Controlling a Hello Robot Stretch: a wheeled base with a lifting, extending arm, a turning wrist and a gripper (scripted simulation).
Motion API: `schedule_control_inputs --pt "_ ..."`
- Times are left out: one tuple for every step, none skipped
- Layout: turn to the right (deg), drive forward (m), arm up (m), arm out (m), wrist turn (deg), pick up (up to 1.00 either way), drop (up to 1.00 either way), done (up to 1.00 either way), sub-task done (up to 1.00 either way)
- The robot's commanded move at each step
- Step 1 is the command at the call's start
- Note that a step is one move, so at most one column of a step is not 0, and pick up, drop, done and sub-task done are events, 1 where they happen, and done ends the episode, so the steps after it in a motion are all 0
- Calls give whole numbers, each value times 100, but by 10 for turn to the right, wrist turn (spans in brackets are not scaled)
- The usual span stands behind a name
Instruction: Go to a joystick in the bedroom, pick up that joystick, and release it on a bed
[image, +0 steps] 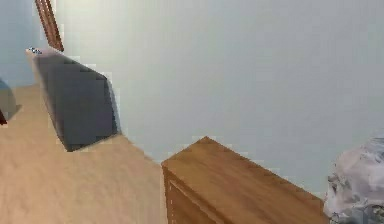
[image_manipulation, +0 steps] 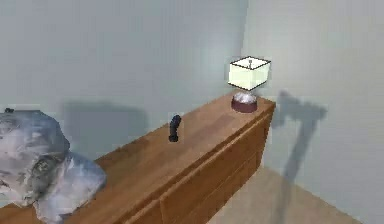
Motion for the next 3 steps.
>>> schedule_control_inputs --pt "450 0 0 0 0 0 0 0 0" --pt "420 0 0 0 0 0 0 0 0" --pt "0 25 0 0 0 0 0 0 0"
